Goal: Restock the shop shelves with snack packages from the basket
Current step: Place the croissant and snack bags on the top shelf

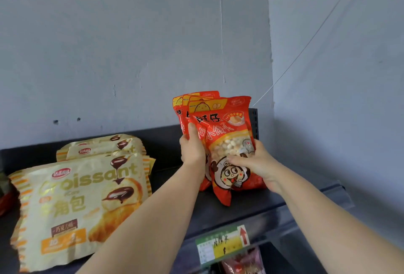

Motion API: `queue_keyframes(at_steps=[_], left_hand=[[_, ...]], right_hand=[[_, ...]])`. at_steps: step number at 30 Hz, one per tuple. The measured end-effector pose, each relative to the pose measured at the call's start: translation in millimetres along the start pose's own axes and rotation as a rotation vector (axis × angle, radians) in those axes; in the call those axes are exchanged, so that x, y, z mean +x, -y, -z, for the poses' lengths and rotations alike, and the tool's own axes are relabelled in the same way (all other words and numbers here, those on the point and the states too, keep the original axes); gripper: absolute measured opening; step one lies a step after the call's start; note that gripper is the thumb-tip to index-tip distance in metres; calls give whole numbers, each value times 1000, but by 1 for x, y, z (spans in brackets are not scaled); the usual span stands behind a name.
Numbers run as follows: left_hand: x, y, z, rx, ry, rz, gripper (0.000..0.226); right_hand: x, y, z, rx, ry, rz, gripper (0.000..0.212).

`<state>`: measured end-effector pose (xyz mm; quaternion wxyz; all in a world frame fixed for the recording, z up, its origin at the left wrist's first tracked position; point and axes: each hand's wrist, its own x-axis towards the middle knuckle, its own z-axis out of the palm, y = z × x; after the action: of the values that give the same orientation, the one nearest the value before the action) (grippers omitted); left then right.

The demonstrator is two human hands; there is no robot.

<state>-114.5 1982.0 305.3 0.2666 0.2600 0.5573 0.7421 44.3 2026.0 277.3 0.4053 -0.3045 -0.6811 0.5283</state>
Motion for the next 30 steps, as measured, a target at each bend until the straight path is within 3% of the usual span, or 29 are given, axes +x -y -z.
queue_keyframes(at_steps=[2, 4, 11, 13, 18, 21, 25, 30], left_hand=[[-9, 4, 3, -55, 127, -10, 92], [-19, 0, 8, -19, 154, -23, 86], [-29, 4, 17, 170, 237, -153, 70], [-30, 4, 19, 234, 221, -213, 76], [-20, 2, 14, 327, 177, -328, 108], [-7, 11, 17, 331, 159, -364, 109], [-13, 9, 23, 242, 191, -284, 118], [-9, 5, 32, 197, 264, -148, 106]], right_hand=[[-4, 3, -11, 8, 112, 10, 82], [-4, 5, -18, 0, 163, 27, 79], [9, 18, -10, 56, 123, 17, 57], [14, 17, -9, 60, 125, 21, 48], [21, 12, -3, 125, 126, -1, 58], [30, 14, -2, 164, 93, 16, 62], [48, 26, -6, 292, 145, -68, 76], [65, 32, -16, 311, 193, -69, 76]])
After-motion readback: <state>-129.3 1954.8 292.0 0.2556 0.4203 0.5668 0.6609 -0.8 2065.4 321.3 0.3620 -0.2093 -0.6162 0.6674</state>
